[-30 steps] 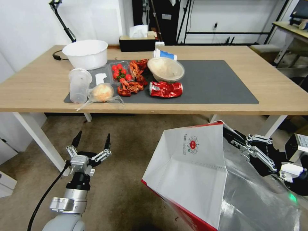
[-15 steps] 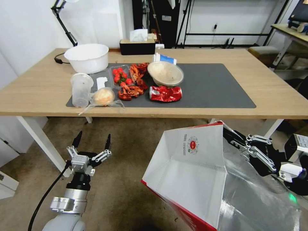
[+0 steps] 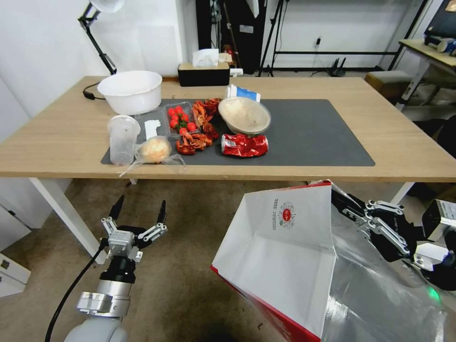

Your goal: Pick up the food delivery bag from the floor and place it on the table.

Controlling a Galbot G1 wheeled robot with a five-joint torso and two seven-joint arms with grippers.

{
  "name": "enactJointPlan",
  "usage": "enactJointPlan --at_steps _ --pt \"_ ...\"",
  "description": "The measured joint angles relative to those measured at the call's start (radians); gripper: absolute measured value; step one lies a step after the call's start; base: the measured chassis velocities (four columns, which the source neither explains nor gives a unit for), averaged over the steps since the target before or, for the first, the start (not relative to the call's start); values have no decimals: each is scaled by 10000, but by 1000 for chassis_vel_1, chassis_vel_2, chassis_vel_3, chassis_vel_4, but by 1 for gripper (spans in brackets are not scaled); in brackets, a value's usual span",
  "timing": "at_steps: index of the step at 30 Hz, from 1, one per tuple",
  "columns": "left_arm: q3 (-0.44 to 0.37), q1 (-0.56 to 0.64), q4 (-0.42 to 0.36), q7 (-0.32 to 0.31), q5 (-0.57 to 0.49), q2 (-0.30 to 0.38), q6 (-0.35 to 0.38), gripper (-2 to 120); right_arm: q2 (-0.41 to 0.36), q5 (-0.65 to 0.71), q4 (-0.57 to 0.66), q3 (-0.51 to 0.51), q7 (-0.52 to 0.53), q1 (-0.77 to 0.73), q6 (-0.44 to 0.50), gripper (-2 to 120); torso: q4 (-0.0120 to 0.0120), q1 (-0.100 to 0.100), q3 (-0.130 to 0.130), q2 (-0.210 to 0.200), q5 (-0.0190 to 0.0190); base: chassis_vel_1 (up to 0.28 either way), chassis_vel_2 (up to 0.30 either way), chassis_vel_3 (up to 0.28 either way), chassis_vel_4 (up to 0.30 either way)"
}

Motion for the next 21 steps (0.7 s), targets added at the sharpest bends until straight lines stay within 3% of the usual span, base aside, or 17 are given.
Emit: enactJointPlan --at_steps 11,21 --pt "-29 89 -417 71 66 35 740 100 17 -15 -10 4 -10 -44 2 0 0 204 302 504 0 0 0 0 0" --pt "-66 69 -390 68 66 79 806 100 97 -63 16 -9 -16 -72 6 0 -1 355 518 874 0 0 0 0 0"
